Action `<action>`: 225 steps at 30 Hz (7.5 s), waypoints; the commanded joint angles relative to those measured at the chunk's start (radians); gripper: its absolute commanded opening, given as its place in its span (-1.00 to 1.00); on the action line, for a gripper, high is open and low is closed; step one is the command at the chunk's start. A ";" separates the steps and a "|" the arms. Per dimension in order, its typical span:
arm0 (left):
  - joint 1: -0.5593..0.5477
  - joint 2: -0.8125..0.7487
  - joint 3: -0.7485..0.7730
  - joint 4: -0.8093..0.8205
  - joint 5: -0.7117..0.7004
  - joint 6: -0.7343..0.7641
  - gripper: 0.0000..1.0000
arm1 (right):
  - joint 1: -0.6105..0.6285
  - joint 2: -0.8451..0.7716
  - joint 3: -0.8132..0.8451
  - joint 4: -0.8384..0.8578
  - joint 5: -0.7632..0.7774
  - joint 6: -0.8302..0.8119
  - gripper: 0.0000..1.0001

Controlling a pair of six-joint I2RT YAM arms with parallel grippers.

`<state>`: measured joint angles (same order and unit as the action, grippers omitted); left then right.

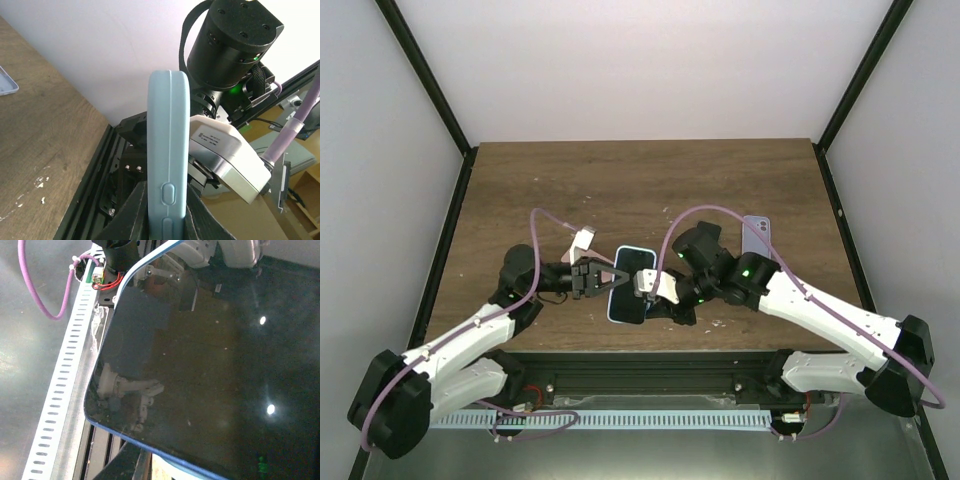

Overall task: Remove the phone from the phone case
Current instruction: Remove the phone case from the phone.

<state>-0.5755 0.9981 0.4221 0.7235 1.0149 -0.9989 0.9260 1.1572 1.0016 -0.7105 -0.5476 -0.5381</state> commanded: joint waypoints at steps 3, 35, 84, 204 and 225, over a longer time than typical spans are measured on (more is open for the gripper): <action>-0.028 -0.003 -0.018 -0.074 0.042 -0.022 -1.00 | -0.044 -0.005 0.102 0.323 0.023 0.114 -0.89; -0.172 0.127 -0.023 0.078 -0.015 0.014 -1.00 | -0.241 0.110 0.171 0.527 -0.315 0.509 -0.42; -0.174 -0.335 -0.140 -0.032 -0.695 0.229 -1.00 | -0.437 0.049 -0.045 0.471 -0.739 0.570 0.32; 0.061 0.079 0.094 0.232 0.040 -0.116 -1.00 | -0.347 0.157 0.099 -0.232 -0.603 -0.152 -0.59; -0.052 0.091 0.145 0.011 0.108 0.042 -1.00 | -0.388 0.300 0.210 -0.129 -0.603 -0.014 -0.56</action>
<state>-0.5426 1.1114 0.5175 0.8101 1.0046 -1.0084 0.5694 1.4204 1.1080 -1.0080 -1.1748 -0.6201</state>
